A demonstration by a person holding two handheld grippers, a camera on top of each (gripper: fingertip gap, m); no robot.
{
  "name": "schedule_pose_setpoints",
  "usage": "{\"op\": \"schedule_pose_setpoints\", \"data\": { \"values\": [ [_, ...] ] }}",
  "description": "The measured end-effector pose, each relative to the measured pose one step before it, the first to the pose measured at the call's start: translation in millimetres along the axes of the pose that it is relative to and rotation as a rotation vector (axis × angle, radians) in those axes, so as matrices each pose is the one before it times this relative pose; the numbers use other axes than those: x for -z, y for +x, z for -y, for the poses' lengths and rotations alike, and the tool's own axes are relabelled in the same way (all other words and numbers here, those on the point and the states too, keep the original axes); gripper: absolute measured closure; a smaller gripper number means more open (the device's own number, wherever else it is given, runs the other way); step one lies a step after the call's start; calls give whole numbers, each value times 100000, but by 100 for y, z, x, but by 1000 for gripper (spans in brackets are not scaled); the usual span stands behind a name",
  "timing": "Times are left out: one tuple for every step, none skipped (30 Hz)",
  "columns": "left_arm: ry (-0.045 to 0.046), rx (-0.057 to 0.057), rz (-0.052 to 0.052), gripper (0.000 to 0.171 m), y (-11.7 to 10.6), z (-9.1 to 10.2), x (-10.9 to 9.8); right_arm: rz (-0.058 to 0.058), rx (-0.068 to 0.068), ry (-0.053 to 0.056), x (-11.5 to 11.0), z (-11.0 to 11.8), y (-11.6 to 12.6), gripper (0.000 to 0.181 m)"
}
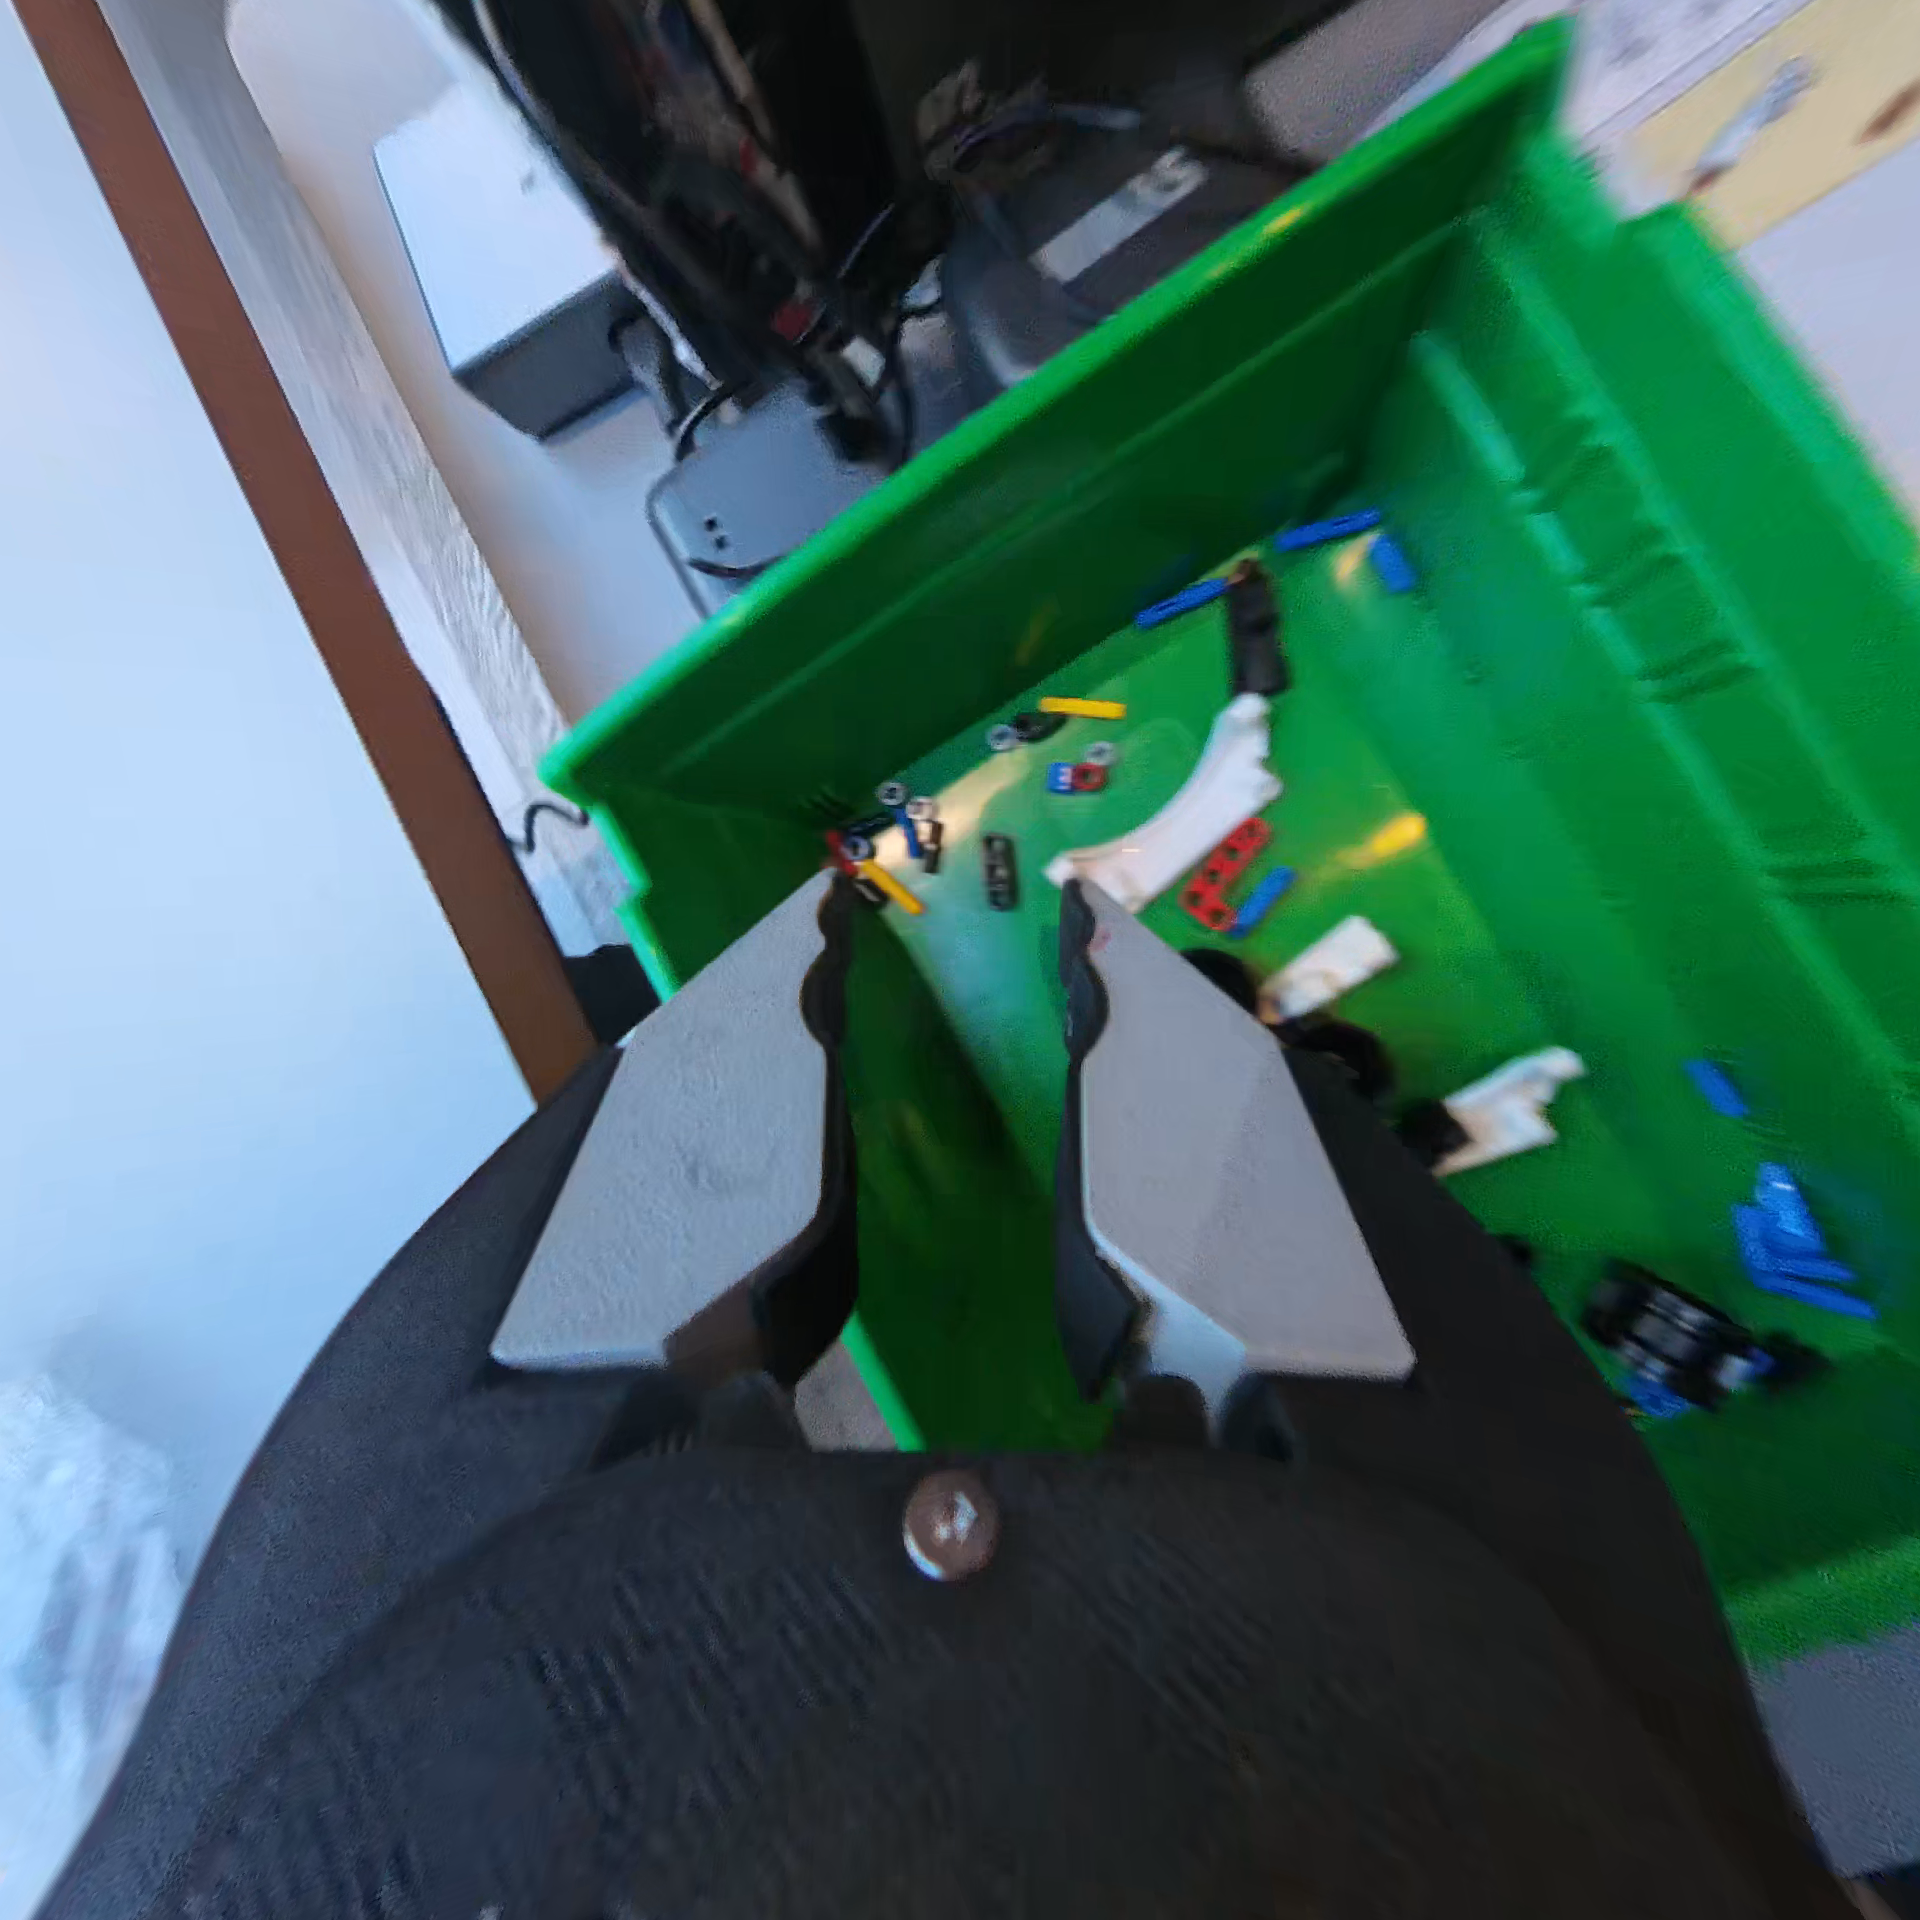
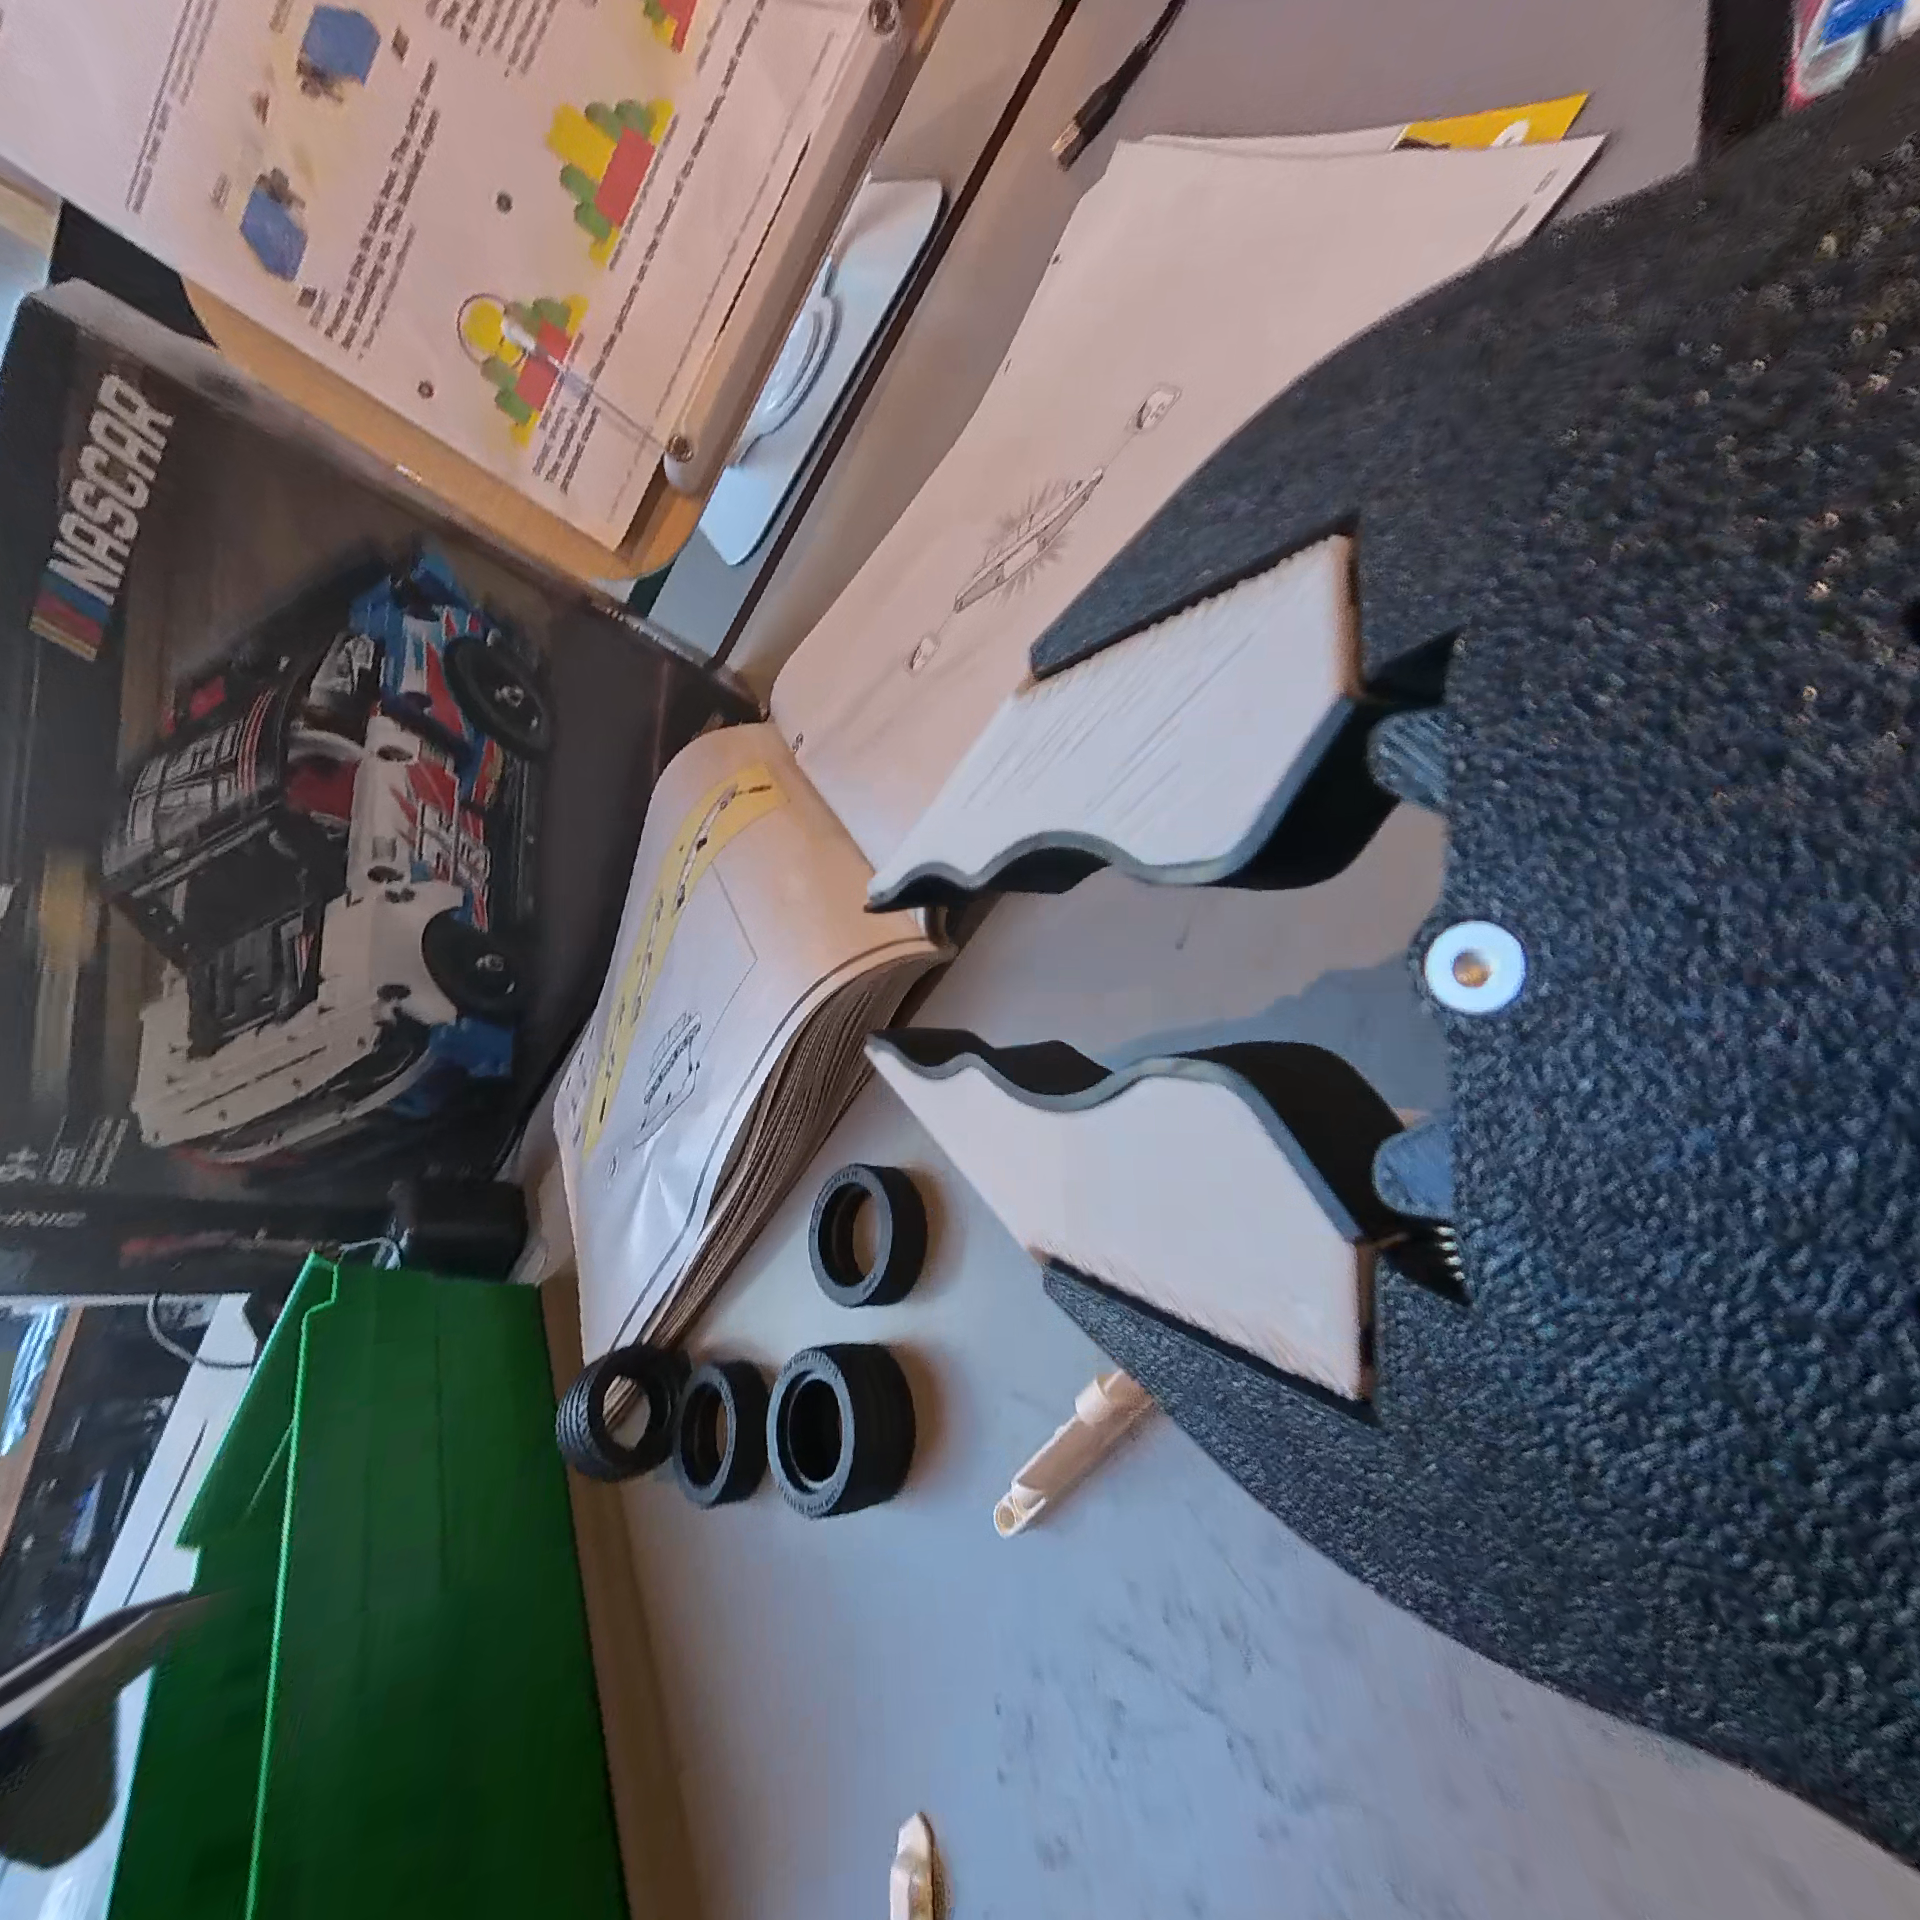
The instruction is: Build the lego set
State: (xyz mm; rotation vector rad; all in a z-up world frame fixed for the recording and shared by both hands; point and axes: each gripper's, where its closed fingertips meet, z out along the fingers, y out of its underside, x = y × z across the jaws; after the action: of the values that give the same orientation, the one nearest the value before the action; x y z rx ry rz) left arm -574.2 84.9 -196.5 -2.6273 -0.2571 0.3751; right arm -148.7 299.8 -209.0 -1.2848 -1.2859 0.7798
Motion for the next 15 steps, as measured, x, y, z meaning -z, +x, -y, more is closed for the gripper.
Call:
{"op": "schedule_pose_setpoints", "data": {
  "values": [
    [-3477,-1379,1835,134,-1032,284,-732,-1004,270,-823,-63,-126,126,159],
    [-272,-1560,1775,134,-784,405,-415,-579,117,-1040,-104,-158,71,159],
    [152,-407,354,135,-445,205,-274,-533,71,-1277,-138,-172,71,159],
    [-448,651,-773,135,-196,-45,-295,-421,124,-1230,-150,-167,44,159],
    [-474,1600,-1899,135,67,-149,-406,-102,174,-1098,-126,-142,2,159],
    [-854,1762,-2786,137,336,-199,-582,141,139,-980,-119,-131,-21,160],
    [-1634,296,-2467,138,441,-286,-754,244,74,-757,-85,-111,-38,160],
    [-3092,-1463,-1493,142,396,-478,-884,440,74,-541,-65,-68,-64,160],
    [-4407,-2484,114,143,188,-667,-914,623,110,-322,-50,-44,-89,161],
    [-5577,-2775,-91,147,203,-792,-747,619,137,15,2,-4,-98,161],
    [-5316,-1961,616,152,101,-570,-355,537,142,505,43,66,-87,161],
    [-575,-1207,1152,150,72,43,-26,516,69,1014,97,129,-68,162],
    [-174,-2161,2031,153,-9,113,18,547,-186,1352,121,179,-57,162],
    [-2466,-3086,1609,155,42,-156,-150,641,-525,1471,136,202,-47,163],
    [-3811,-3034,1068,154,57,-301,-333,646,-779,1424,122,194,-30,163]
  ]
}}
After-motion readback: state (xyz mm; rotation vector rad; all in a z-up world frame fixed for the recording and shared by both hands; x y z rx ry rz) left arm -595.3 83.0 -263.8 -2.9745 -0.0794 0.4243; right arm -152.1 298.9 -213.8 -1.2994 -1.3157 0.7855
